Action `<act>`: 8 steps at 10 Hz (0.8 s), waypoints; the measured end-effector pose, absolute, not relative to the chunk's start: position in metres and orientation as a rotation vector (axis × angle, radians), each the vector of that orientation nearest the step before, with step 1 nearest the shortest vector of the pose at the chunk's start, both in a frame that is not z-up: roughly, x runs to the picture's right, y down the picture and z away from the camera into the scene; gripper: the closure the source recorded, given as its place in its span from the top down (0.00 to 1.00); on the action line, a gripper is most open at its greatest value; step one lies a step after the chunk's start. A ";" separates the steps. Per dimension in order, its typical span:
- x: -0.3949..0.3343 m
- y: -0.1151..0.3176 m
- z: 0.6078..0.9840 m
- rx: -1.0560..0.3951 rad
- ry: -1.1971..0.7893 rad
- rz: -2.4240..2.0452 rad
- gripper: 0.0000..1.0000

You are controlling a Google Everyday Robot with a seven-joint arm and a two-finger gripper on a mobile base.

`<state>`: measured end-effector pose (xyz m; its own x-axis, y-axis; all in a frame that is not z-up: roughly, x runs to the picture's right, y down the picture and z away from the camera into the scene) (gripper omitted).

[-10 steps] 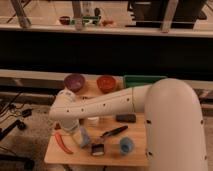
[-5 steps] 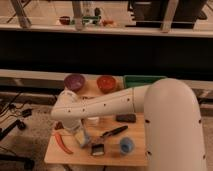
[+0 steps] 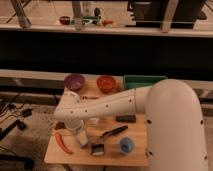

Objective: Place sponge in plastic cup

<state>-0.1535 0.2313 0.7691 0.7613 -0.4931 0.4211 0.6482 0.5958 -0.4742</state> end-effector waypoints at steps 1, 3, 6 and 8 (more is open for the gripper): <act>-0.153 0.232 0.771 -0.653 -0.256 -0.670 0.80; -0.151 0.234 0.775 -0.656 -0.254 -0.667 0.80; -0.147 0.238 0.780 -0.668 -0.251 -0.659 0.80; -0.144 0.241 0.784 -0.675 -0.251 -0.653 0.80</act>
<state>-0.1442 0.2409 0.7837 0.7740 -0.4766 0.4168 0.6331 0.5925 -0.4981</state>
